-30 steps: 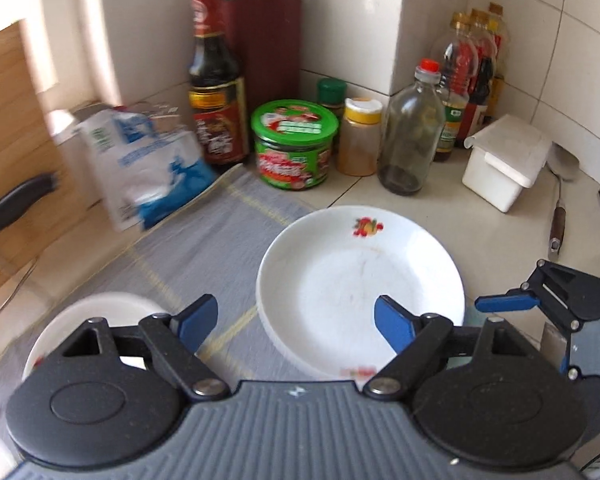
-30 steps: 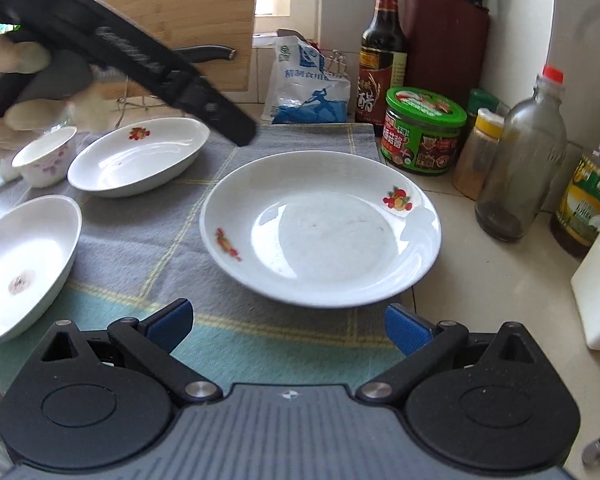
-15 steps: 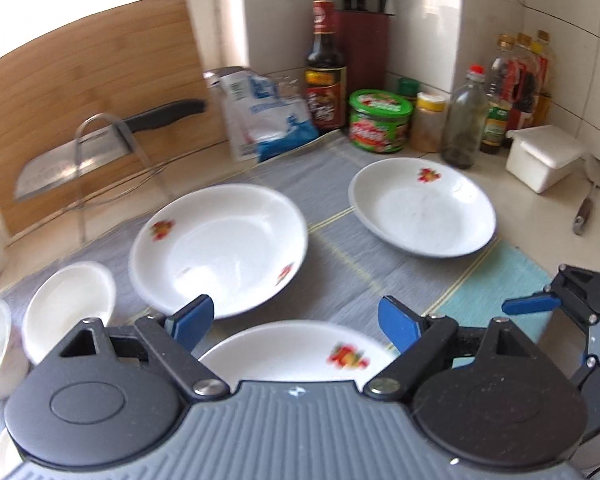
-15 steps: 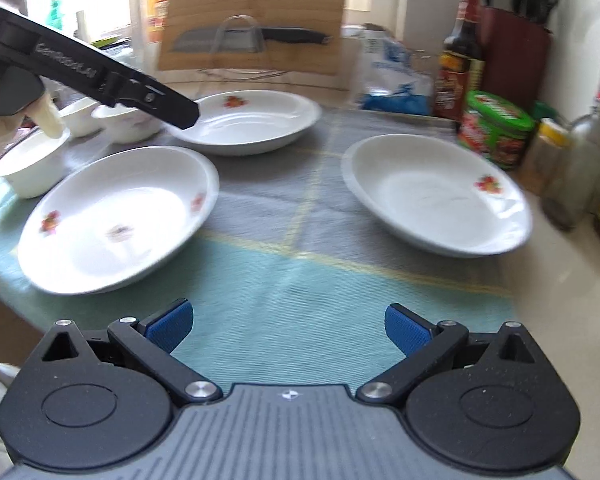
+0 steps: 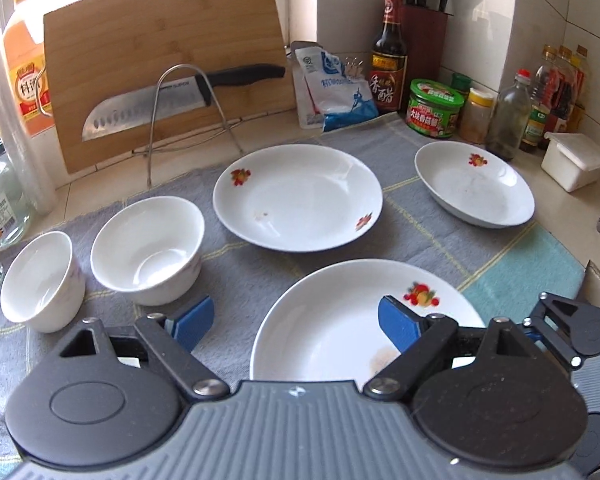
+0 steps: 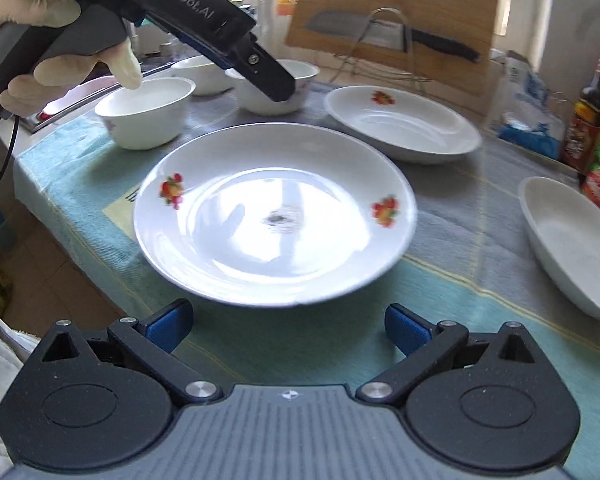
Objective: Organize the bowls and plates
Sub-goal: 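Carry the held plate with the left tool toward another white plate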
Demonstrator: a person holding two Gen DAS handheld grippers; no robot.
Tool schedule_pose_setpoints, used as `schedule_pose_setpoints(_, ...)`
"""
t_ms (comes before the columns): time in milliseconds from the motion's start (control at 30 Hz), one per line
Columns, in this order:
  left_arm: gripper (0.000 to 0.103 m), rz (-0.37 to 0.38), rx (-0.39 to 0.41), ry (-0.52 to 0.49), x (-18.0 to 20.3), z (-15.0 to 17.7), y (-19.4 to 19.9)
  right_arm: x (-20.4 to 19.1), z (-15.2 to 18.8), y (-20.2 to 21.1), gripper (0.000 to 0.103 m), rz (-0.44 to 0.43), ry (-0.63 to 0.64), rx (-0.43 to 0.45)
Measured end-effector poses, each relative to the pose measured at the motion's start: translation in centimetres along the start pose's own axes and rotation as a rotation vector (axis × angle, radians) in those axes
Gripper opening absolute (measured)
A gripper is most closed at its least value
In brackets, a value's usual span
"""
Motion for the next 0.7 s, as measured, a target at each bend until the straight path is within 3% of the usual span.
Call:
schedule_pose_setpoints(167,0.089,0.033,-0.018,-0.005,-0.6,0.4,-0.4,-0.1,-0.5,-0.6,0.103,-0.014,0.010,0.012)
schedule_pose_setpoints(400,0.089,0.156,-0.068,-0.055,-0.6,0.7,-1.6,-0.1,0.0,-0.4,0.103,-0.004,0.014,0.106)
schedule_pose_setpoints(700,0.085,0.221,-0.184,-0.096,-0.4,0.8,-4.9,-0.1,0.0,-0.4,0.103,0.008,0.010,0.118)
Point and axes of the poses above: each gripper's, at about its wrist camera, not at the fingertips, and y roughly against the way its jaws point, x to its right, z to its underside, the point moved 8 cm from there along -y, roughly the way its jaws point, and after that the axes turned 7 degrees about -z, right-handed, at the moved point
